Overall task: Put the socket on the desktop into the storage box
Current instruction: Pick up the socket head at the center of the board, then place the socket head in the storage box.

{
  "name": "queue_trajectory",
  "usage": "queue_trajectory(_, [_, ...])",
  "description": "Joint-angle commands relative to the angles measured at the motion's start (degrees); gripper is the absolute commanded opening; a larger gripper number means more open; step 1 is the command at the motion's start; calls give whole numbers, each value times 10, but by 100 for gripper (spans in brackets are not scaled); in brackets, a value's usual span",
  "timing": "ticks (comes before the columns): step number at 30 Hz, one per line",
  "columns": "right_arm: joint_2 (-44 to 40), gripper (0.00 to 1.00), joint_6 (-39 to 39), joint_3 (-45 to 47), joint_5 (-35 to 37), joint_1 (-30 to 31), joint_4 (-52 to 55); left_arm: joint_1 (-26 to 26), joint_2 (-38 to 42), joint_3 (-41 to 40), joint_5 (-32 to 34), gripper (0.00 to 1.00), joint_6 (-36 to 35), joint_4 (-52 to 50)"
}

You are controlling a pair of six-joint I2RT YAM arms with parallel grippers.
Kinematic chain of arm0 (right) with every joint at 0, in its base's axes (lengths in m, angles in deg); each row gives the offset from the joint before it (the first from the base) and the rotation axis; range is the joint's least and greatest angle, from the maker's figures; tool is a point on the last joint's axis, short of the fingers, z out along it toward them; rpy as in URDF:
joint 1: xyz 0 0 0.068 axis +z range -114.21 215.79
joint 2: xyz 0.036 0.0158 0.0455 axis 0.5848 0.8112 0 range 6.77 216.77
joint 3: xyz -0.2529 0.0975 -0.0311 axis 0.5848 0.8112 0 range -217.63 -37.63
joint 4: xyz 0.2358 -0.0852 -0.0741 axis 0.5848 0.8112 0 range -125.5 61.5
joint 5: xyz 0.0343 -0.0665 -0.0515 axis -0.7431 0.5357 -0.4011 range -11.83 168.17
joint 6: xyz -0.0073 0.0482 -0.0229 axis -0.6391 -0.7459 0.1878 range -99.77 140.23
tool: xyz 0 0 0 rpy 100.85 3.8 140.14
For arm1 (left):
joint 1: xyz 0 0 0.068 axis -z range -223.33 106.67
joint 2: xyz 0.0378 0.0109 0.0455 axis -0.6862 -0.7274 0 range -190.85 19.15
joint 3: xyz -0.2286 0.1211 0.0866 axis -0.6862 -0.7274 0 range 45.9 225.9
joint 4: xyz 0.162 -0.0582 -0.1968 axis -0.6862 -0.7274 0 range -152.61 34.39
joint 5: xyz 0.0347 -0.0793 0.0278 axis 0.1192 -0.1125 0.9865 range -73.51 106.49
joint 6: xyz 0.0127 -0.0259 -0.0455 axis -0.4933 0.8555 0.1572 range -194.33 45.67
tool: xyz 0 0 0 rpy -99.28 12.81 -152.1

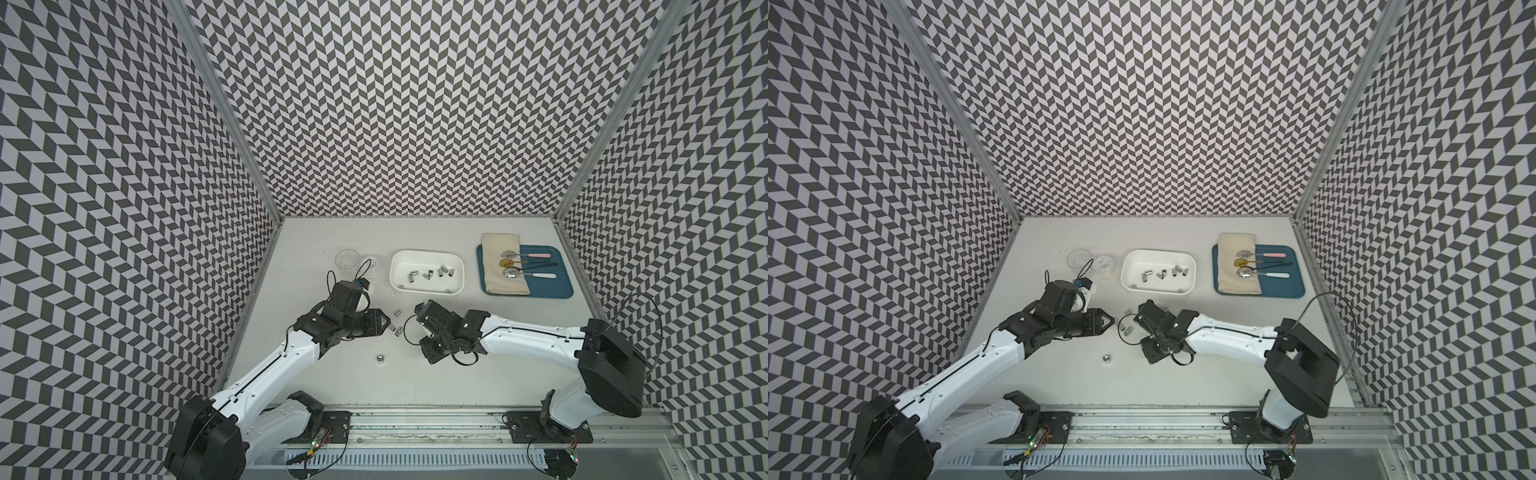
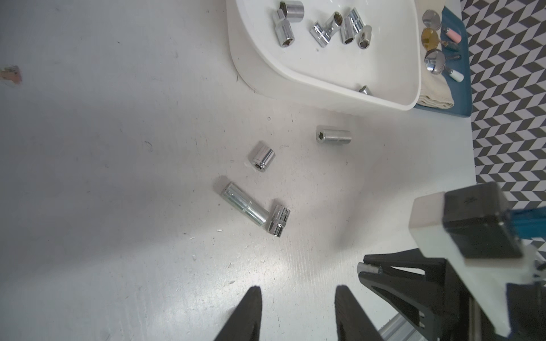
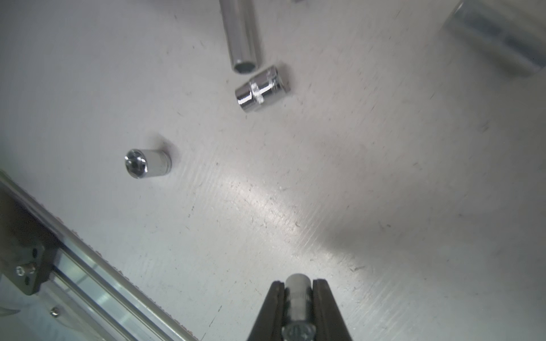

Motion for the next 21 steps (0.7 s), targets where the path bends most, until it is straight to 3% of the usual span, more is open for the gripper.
queue_trajectory(1, [-20,18,16,-27,10,-26,-8,-14,15,-9,5,44,9,4])
queue_trajectory(10, [1,18,52,-104,-7,-129,-10,-43,23,-11,-7,44,17,24])
queue_trajectory(21, [101,18,70,-210,-20,-227,-14,-55,15,-14,-17,44,20,47])
